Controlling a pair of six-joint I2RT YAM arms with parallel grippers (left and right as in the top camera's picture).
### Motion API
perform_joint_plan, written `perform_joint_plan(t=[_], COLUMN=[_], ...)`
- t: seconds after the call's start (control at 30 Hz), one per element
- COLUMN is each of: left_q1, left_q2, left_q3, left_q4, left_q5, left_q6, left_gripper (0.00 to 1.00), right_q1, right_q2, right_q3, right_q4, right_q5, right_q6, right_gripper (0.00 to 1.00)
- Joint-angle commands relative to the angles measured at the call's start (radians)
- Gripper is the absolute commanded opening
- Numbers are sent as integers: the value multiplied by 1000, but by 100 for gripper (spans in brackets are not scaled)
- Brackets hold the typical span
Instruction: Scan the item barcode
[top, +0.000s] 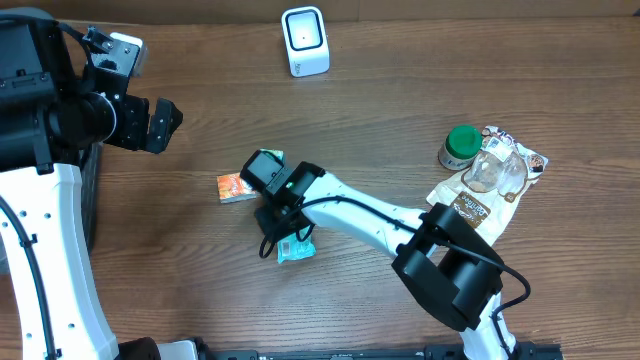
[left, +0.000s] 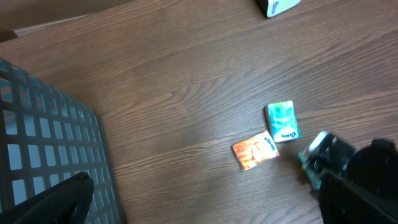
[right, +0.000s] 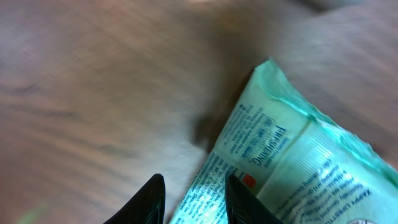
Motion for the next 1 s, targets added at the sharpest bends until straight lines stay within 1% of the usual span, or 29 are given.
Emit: perform_joint_plan(t=[0.0,0.13,0.23,0.37,0.43,0.5,0.53,0.63,0.73,0.77,0.83,0.9,0.93,0.97], left_q1=[3,3,3,3,3,3,3,3,3,3,3,3,3,3], left_q2=[-3,-3,-3,-3,-3,-3,-3,-3,-3,-3,-3,-3,-3,-3], left_q3=[18,18,18,18,18,18,18,18,18,18,18,18,18,18], left_q4=[1,1,1,1,1,1,1,1,1,1,1,1,1,1], left_q5=[3,3,3,3,3,3,3,3,3,3,3,3,3,3], left_q6=[23,23,23,23,23,23,23,23,23,23,23,23,23,23], left_gripper=[100,100,100,100,100,100,100,100,100,100,100,100,100,100], right_q1=[-68,-151,-209,-269,-306,-345,-364,-406,-415,-415,-412,-405,-401,-397], right_q2=[3,3,3,2,2,2,2,2,2,2,3,3,3,3], right_q3=[-6,-6,-6,6,40,83,105,164,180,179,164,143,127,108], right_q4=[-12,-26,-26,-41,-93,-155,-187,-280,-340,-354,-356,-340,-328,-315], right_q5=[94,86,43,-15,-40,-67,-82,-135,-131,-123,-93,-79,-79,-79], right_q6=[59,137,154,154,154,153,145,60,1,-8,-8,-7,-3,0], right_gripper=[33,32,33,45,49,49,49,47,46,41,26,16,7,4])
